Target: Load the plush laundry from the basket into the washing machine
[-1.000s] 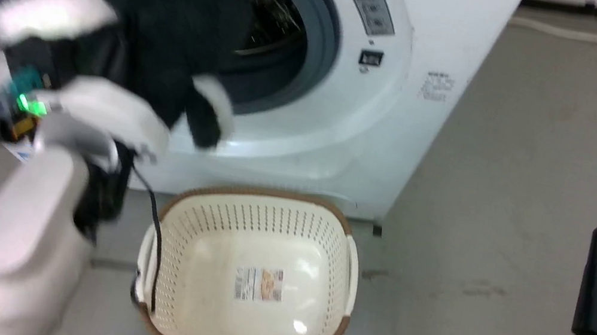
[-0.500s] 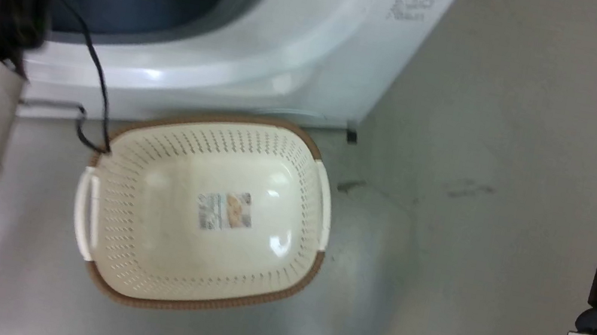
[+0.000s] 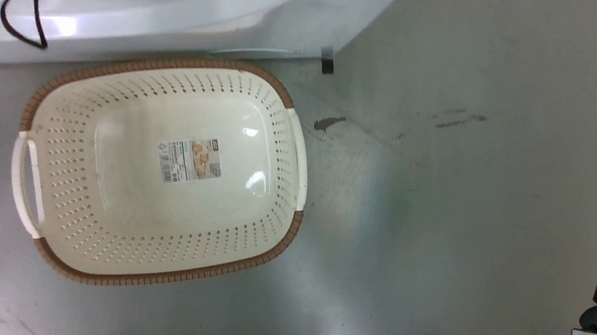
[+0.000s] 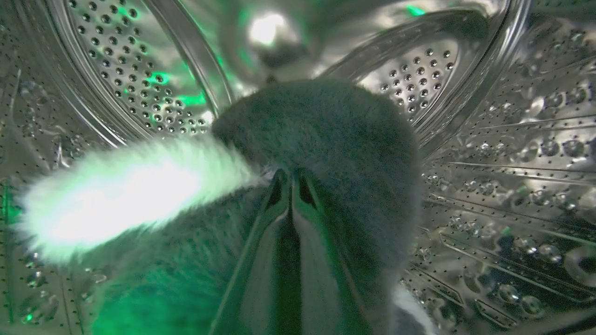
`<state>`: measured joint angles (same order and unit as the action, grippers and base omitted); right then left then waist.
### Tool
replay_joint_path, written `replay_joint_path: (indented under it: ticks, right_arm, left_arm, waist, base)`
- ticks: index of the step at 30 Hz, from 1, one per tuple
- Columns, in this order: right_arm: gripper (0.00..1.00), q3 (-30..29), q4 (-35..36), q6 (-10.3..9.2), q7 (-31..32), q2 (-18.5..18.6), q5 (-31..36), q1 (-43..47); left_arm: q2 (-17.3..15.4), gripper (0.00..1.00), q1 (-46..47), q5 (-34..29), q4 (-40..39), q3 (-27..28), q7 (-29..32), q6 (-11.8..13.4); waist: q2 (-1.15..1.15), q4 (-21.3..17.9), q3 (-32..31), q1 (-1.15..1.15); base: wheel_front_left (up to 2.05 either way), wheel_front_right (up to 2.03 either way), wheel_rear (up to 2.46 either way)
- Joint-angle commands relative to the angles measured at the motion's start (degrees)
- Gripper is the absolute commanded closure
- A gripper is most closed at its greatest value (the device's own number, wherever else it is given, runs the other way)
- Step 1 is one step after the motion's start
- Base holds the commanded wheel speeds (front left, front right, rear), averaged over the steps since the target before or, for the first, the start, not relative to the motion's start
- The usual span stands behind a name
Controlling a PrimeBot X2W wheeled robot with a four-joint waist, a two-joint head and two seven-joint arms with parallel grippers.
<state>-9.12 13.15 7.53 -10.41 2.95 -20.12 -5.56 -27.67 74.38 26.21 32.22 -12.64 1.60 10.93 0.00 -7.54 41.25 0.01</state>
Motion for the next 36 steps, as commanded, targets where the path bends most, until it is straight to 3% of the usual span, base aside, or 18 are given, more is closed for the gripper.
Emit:
replay_joint_path:
  ticks: [1, 2, 3, 18, 30, 36]
  right_arm:
    - [0.0, -0.13, 0.27, -0.04, -0.46, -0.07, -0.14, -1.17]
    - [0.0, -0.2, 0.32, -0.04, -0.47, -0.07, -0.12, -1.19]
    - [0.0, -0.38, 0.5, -0.04, -0.41, -0.07, -0.02, -1.34]
    - [0.0, -0.53, 0.84, -0.04, 0.5, -0.07, 1.07, -2.08]
    - [0.0, -0.25, -1.67, -0.04, 2.45, -0.07, 3.54, -2.2]
    - [0.0, 0.34, -3.81, -0.04, 3.95, -0.07, 4.42, -0.64]
  left_arm:
    - [-0.35, 1.0, 1.6, -0.47, 0.1, 0.02, 0.07, 0.13]
    - [-0.32, 0.79, 2.12, -0.38, 0.32, 0.12, 0.17, 0.3]
    - [-0.3, 0.0, 3.25, -0.29, 1.1, -0.05, 0.61, 0.31]
    - [1.88, 0.0, 4.07, 2.46, 5.92, -0.37, -0.49, -2.01]
    - [6.9, 0.0, -5.62, 6.22, 8.55, -1.99, -4.86, -7.38]
    - [9.49, 0.0, -13.18, 7.41, 7.26, -3.02, -7.74, -8.47]
  waist:
    - [0.0, -0.15, 0.73, -0.01]
    - [0.0, -0.11, 0.96, -0.01]
    - [0.0, 0.07, 1.43, -0.01]
    - [0.0, 2.79, -0.45, -0.01]
    - [0.0, 8.63, -12.93, -0.01]
    - [0.0, 11.6, -20.47, -0.01]
  base:
    - [0.0, 0.0, 0.0]
    - [0.0, 0.0, 0.0]
    - [0.0, 0.0, 0.0]
    - [0.0, 0.0, 0.0]
    - [0.0, 0.0, 0.0]
    - [0.0, 0.0, 0.0]
